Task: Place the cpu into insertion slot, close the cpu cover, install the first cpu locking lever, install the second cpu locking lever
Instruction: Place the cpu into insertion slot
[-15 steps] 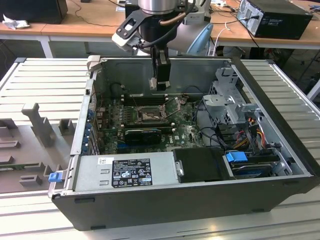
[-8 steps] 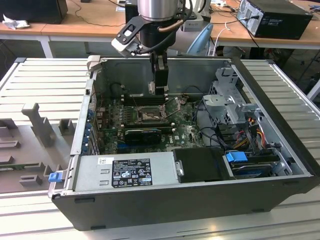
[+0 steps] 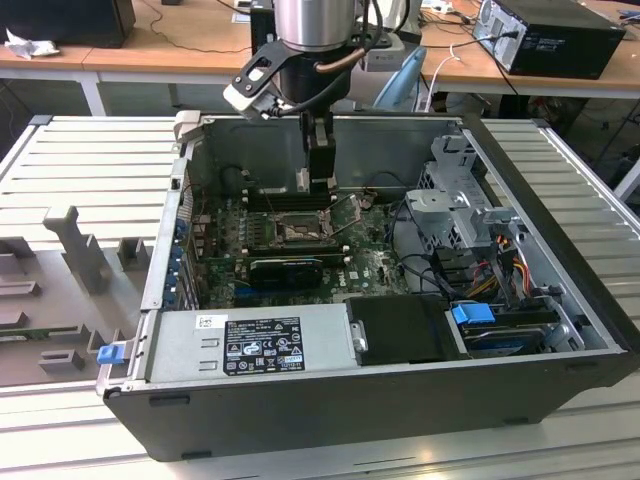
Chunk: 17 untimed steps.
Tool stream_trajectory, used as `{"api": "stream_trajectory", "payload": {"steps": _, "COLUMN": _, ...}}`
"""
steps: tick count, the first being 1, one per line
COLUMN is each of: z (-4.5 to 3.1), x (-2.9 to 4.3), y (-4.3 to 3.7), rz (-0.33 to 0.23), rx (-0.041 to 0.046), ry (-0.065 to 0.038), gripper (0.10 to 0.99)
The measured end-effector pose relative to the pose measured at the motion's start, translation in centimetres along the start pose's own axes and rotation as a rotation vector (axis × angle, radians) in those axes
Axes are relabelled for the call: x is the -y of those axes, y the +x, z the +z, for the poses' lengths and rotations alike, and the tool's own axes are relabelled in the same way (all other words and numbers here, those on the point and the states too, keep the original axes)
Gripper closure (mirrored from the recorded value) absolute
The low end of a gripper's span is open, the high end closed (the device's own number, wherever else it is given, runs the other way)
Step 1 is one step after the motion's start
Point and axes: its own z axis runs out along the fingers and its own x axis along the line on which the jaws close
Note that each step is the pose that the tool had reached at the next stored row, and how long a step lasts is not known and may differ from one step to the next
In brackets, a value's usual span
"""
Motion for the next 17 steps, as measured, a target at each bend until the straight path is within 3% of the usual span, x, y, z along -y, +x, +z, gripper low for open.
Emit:
{"api": "stream_trajectory", "payload": {"steps": 6, "z": 0.95, "x": 0.23, "y": -0.01, "rz": 0.038, "rx": 0.0041, "ry": 0.000, "gripper": 0.549}}
{"api": "stream_trajectory", "payload": {"steps": 17, "z": 4.34, "x": 0.70, "y": -0.06, "rz": 0.039, "rx": 0.0042, "ry": 0.001, "gripper": 0.549}}
